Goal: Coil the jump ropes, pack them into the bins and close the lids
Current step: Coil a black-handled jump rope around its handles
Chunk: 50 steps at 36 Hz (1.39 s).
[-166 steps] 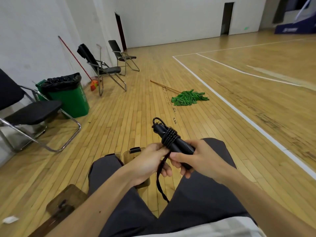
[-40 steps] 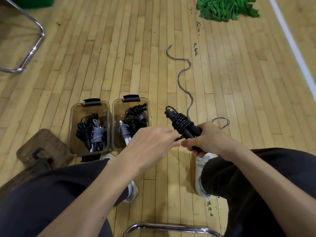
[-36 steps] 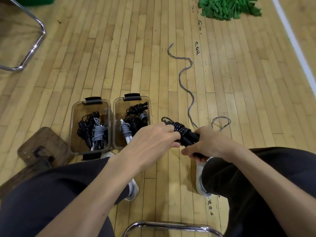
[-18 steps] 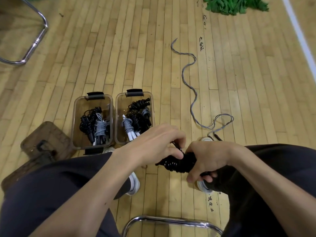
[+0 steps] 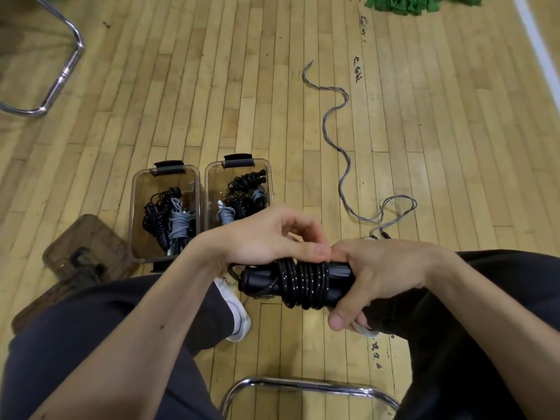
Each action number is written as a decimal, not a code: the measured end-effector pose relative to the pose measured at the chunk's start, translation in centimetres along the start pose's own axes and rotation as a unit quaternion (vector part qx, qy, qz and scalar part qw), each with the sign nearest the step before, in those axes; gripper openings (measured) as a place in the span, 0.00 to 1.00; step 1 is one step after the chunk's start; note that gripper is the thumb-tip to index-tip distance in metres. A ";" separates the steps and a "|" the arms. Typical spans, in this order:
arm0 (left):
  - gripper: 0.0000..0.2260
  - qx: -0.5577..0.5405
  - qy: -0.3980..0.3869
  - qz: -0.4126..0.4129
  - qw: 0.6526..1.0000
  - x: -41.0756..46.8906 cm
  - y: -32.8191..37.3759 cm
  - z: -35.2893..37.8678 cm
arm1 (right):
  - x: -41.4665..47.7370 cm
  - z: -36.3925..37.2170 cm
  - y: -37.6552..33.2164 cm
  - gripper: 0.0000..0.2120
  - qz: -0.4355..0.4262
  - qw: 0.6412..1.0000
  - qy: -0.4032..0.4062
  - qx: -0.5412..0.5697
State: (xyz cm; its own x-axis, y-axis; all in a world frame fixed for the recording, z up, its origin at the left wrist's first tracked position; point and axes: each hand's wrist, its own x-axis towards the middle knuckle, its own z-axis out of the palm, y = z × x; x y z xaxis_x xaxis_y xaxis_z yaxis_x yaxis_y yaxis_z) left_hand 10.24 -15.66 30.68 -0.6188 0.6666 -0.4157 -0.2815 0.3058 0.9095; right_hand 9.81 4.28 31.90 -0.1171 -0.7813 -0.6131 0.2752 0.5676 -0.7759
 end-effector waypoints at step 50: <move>0.04 0.168 0.149 -0.074 0.972 1.1 -1.3 1.9 | 1.0 -1.3 0.6 0.10 -0.010 0.911 0.396 0.115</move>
State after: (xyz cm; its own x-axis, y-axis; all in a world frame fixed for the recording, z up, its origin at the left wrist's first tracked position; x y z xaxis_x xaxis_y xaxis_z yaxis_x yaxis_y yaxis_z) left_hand 11.30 -14.01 29.05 -0.7889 0.3873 -0.4770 -0.1592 0.6210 0.7675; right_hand 8.60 4.21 30.64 -0.7512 -0.3079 -0.5839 0.4463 0.4148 -0.7929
